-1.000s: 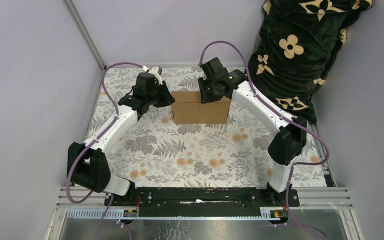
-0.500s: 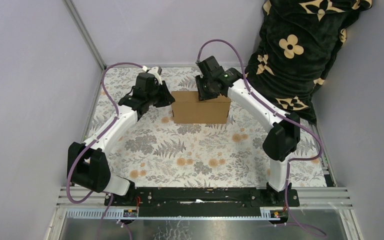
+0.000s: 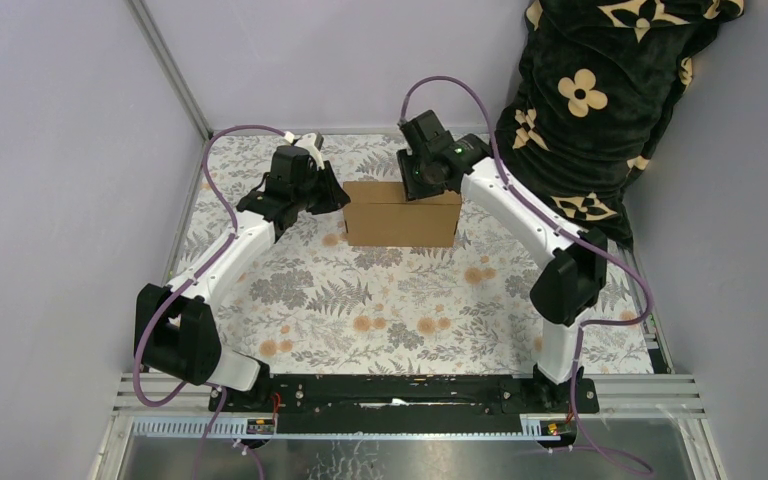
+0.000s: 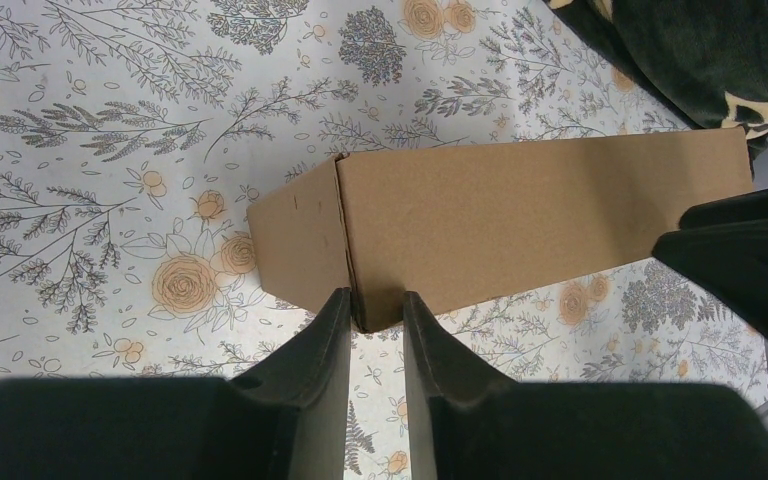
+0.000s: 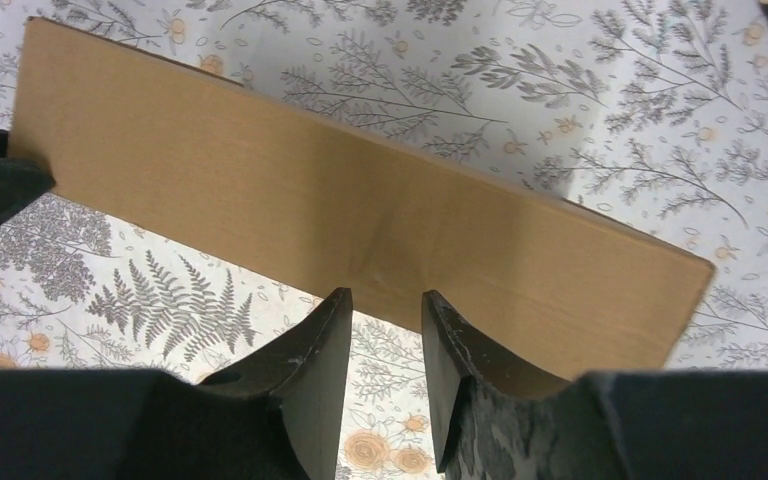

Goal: Fold the paper box

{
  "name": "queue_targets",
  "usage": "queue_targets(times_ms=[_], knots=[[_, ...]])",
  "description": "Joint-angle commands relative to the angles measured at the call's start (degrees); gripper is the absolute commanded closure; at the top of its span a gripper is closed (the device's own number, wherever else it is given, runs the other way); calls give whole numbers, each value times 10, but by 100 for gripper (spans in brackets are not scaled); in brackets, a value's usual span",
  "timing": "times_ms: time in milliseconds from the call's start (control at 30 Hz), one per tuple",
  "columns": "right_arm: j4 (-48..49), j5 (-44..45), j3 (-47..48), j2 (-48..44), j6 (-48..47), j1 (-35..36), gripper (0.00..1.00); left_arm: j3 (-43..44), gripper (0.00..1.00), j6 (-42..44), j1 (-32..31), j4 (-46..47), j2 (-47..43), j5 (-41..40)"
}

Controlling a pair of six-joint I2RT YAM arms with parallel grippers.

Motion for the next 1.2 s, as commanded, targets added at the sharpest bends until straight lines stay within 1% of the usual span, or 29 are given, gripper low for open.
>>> queue_targets(times_ms=[0, 200, 367, 600, 800, 1167], knots=[[-30, 29, -7, -66, -24, -36, 60, -25, 73, 18, 3, -76, 27, -17], [18, -5, -134, -127, -32, -109, 60, -27, 73, 21, 3, -78, 26, -20], [36, -20, -178, -149, -38, -145, 60, -28, 73, 22, 3, -79, 28, -22], [46, -37, -182, -145, -39, -151, 60, -29, 72, 24, 3, -79, 28, -26], [58, -39, -180, -157, -34, -151, 57, -28, 72, 24, 3, -80, 30, -26], [63, -55, -153, -161, -30, -151, 56, -25, 72, 22, 3, -79, 29, -25]])
